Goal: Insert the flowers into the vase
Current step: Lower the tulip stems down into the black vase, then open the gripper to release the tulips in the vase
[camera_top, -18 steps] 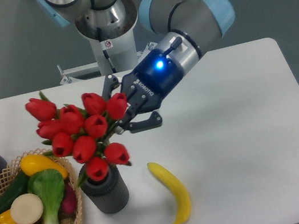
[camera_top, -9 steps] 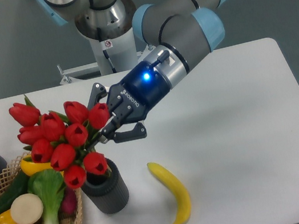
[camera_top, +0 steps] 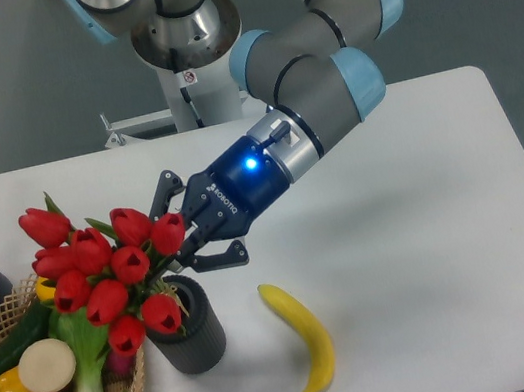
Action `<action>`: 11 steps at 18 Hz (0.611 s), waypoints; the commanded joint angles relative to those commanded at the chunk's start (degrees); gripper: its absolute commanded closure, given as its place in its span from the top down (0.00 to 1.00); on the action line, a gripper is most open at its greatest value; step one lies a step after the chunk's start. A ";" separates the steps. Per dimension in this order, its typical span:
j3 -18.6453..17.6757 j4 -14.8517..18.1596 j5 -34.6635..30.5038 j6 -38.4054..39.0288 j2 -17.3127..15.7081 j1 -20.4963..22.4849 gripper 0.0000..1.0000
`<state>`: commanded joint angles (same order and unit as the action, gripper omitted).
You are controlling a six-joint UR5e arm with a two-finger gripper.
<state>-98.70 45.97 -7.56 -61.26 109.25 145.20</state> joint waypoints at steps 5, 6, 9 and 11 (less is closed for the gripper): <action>-4.92 0.00 -0.97 -5.88 0.88 0.35 0.00; -5.62 0.00 -1.05 -7.20 1.49 0.26 0.00; -6.33 -0.09 -2.45 -10.02 2.98 0.26 0.02; -6.68 -0.09 -3.77 -10.37 3.51 0.18 0.04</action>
<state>-105.38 45.88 -11.33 -71.63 112.76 145.37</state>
